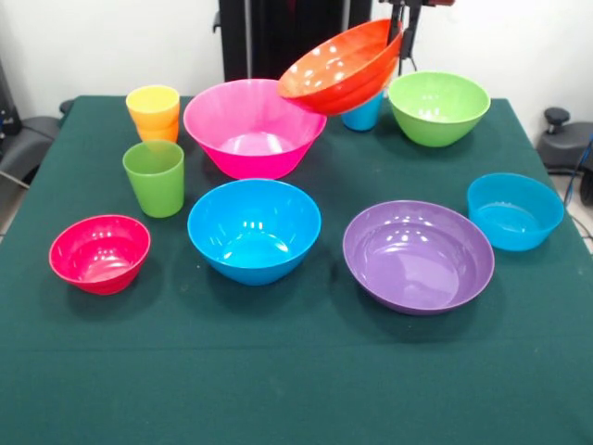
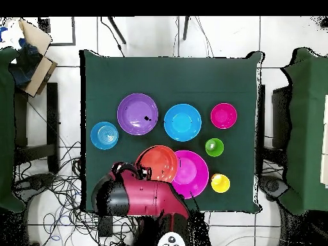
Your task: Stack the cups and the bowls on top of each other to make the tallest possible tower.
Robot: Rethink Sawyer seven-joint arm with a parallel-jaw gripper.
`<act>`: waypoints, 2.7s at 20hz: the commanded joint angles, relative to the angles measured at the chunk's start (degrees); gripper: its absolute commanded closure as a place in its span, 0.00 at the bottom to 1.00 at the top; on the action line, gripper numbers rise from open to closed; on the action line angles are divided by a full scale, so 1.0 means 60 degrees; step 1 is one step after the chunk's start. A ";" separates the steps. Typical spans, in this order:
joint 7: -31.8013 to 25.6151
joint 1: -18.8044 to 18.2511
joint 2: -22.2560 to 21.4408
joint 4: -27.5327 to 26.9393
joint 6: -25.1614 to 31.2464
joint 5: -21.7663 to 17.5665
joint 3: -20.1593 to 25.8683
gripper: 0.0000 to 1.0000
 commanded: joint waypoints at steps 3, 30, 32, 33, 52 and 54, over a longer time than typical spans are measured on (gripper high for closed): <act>-0.0092 -0.0216 0.0106 0.0366 -0.0438 -0.1038 0.1484 1.00; -0.0993 -0.2931 -0.1167 0.1385 0.0354 -0.1848 0.3561 1.00; -0.0987 -0.3104 -0.1160 0.1456 0.0306 -0.1936 0.3706 1.00; -0.0979 -0.3158 -0.1145 0.1438 0.0327 -0.1967 0.3784 1.00; -0.1298 -0.4847 -0.1299 0.1843 0.0514 -0.2449 0.5324 1.00; -0.1687 -0.5445 -0.1689 0.2065 0.0829 -0.2321 0.5687 1.00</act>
